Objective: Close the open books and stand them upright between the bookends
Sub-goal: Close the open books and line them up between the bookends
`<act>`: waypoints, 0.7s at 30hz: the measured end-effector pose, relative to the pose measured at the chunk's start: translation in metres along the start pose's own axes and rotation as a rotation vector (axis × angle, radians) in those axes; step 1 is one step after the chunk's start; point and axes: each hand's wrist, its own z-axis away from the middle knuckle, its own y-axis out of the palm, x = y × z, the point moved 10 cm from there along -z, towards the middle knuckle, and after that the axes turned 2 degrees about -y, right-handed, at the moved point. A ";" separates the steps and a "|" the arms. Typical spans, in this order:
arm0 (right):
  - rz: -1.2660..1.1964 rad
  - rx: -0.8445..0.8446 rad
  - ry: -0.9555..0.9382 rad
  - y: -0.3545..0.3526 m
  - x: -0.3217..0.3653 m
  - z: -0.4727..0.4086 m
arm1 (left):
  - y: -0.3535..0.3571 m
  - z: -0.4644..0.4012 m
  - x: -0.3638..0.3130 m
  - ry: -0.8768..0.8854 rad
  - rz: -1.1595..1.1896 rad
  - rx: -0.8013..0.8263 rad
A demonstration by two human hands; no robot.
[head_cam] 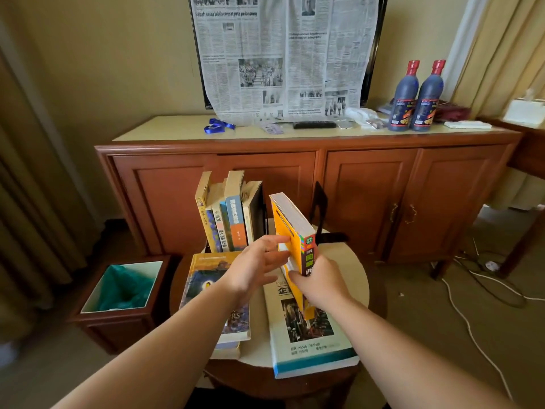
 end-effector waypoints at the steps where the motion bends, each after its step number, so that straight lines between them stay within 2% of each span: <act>1: 0.011 -0.065 0.034 -0.006 -0.003 0.000 | 0.001 0.000 -0.001 0.005 -0.046 0.004; 4: -0.024 -0.142 0.066 -0.013 -0.011 0.000 | -0.014 -0.006 -0.014 0.073 -0.229 -0.082; 8: -0.097 -0.170 0.038 -0.021 -0.014 -0.004 | -0.057 -0.013 -0.060 0.233 -0.678 -0.359; 10: -0.146 -0.160 -0.016 -0.026 -0.005 -0.006 | -0.075 -0.019 -0.080 0.243 -0.910 -0.449; 14: -0.246 -0.155 -0.101 -0.036 0.014 -0.013 | -0.094 -0.048 -0.094 0.169 -1.299 -0.457; 17: -0.282 -0.176 -0.146 -0.039 0.023 -0.022 | -0.093 -0.061 -0.105 0.231 -1.541 -0.467; 21: -0.301 -0.153 -0.167 -0.034 0.027 -0.041 | -0.091 -0.083 -0.095 0.211 -1.818 -0.297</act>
